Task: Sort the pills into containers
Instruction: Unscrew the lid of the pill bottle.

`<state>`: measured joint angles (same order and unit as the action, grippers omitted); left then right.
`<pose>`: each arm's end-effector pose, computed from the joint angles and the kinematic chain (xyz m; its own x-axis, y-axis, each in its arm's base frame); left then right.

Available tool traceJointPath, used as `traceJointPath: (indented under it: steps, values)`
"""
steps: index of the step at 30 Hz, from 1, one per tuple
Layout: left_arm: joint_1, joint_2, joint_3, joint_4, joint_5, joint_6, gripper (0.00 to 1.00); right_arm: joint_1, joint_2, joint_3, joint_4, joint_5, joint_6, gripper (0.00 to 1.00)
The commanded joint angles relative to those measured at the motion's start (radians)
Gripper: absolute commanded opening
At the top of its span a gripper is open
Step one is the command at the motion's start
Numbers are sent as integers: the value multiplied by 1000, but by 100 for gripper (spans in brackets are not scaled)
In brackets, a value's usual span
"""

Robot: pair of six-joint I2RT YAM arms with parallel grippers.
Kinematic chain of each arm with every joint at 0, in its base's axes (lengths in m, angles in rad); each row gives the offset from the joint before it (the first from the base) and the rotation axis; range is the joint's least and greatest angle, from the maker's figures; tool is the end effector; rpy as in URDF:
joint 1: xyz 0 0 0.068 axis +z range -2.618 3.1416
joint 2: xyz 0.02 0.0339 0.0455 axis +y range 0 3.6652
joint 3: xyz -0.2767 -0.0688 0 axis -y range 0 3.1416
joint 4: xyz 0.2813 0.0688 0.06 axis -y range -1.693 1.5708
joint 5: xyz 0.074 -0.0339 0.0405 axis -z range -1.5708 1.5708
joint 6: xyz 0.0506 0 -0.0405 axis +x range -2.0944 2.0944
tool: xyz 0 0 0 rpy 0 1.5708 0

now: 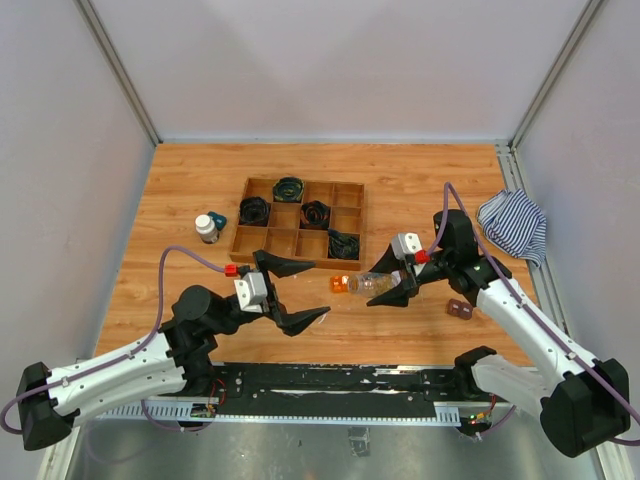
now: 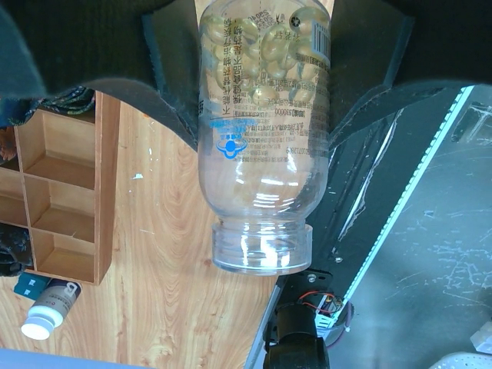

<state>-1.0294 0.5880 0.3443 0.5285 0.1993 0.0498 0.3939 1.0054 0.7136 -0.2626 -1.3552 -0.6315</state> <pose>0.0923 -0.1730 0.2921 0.1913 -0.2234 -0.9558 0.9296 0.3539 0.1033 0.1939 0.1341 0.2790 0.1089 -0.0915 -0.9898 -0.9723 -0.2171 -0.0869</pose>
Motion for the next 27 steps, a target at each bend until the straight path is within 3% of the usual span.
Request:
traceJointPath:
  steps: [1,7,16,27]
  values:
    - [3,15,6,37,-5,10,99,-9,1,34,-16,-41,-29,1]
    - [3,16,-20,56,21,39,99,-12,-7,28,-16,-24,-37,1]
    - [2,90,-38,160,114,249,99,-10,1,25,-16,-22,-47,1]
    - [2,290,48,238,147,223,90,5,0,23,-16,-27,-52,1]
